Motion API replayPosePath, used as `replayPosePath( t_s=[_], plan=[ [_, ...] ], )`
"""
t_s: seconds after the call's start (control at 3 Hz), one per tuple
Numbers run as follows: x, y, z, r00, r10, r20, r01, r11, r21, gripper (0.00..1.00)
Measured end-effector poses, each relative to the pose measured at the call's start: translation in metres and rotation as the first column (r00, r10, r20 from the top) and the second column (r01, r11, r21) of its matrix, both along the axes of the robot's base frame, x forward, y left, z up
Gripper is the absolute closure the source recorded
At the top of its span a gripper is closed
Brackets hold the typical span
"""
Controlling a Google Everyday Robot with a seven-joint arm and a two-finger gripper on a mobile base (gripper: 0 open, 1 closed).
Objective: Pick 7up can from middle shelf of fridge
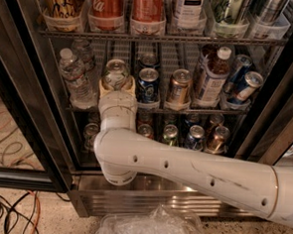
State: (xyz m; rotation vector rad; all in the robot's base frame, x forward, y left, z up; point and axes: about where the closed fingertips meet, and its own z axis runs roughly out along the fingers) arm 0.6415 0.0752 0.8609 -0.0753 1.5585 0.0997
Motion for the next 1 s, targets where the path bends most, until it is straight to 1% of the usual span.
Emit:
replayPosePath(
  t_s=[0.33, 0.67, 1.0],
  plan=[
    [-0.012, -0.008, 0.027, 0.9995, 0.006, 0.030, -0.006, 1.000, 0.007, 1.00],
    [-0.032, -0.008, 0.029, 0.9957, 0.092, 0.014, -0.093, 0.993, 0.076, 1.00],
    [-0.050, -0.021, 0.020, 0.9806, 0.196, 0.002, -0.193, 0.966, 0.174, 1.00]
  ],
)
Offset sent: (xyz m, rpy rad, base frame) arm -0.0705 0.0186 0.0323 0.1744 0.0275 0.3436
